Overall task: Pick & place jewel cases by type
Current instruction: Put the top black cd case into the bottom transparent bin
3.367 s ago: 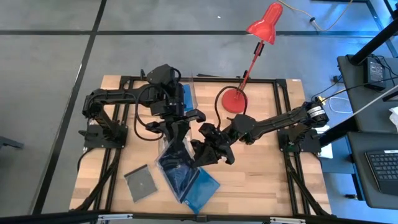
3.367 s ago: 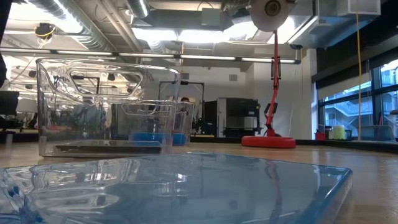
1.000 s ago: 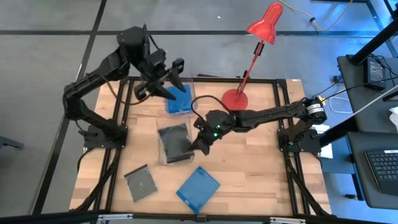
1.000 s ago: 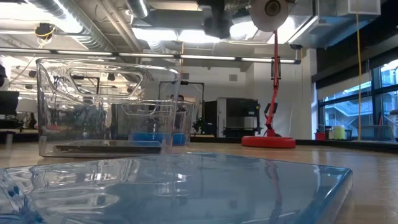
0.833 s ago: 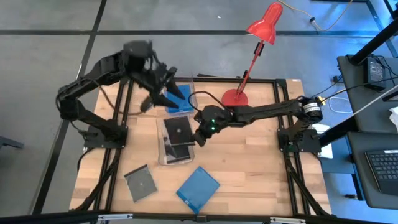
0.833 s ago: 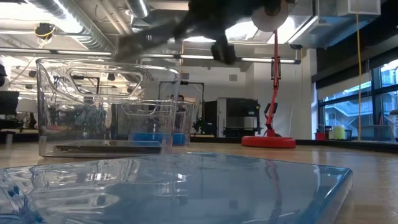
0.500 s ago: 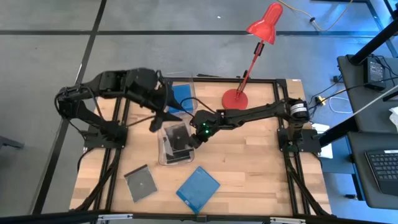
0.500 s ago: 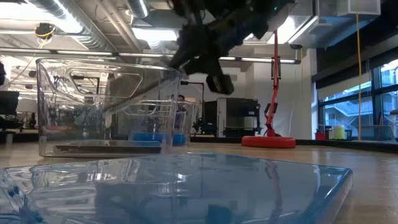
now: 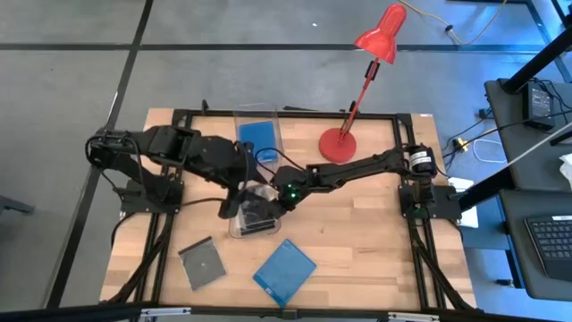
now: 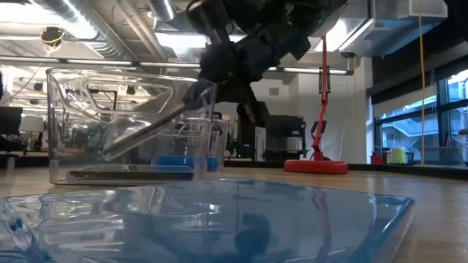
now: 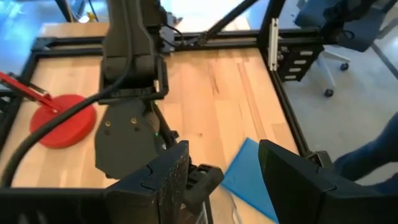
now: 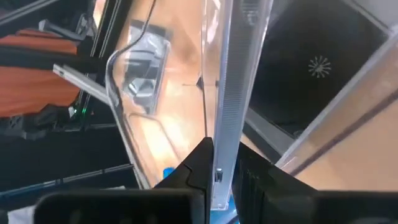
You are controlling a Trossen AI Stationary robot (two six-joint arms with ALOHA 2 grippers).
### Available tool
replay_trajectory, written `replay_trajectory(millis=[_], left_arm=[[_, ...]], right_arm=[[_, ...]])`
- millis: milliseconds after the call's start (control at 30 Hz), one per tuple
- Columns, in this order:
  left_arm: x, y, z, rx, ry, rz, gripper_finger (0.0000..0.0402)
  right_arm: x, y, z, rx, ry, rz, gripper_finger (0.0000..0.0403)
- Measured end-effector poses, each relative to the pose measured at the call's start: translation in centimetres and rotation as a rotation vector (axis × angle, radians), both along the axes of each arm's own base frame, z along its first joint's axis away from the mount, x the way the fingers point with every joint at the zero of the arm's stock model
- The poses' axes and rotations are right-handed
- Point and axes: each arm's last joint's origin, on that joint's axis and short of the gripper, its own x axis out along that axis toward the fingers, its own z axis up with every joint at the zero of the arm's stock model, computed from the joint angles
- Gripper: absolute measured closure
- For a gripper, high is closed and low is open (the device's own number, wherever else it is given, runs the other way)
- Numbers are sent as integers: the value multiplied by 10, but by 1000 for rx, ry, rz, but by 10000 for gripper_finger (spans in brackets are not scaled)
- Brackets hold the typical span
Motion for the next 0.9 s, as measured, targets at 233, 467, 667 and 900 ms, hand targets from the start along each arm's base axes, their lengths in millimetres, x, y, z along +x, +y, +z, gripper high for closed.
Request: replay_trajectory(millis=[233,467,667,900], left_arm=[[4,-11,-4,-9,16,-10,209],[2,-24,-7,-35,38,-24,209],[-2,-37,-7,-37,31,22,212],[-8,-52,-6,-3,11,49,208]], right_arm=[[4,1,5,-29,-78,30,350],[3,4,4,-9,-70,58,297],[3,4,4,-1,-69,67,282],[1,7,5,65,-69,146,282]])
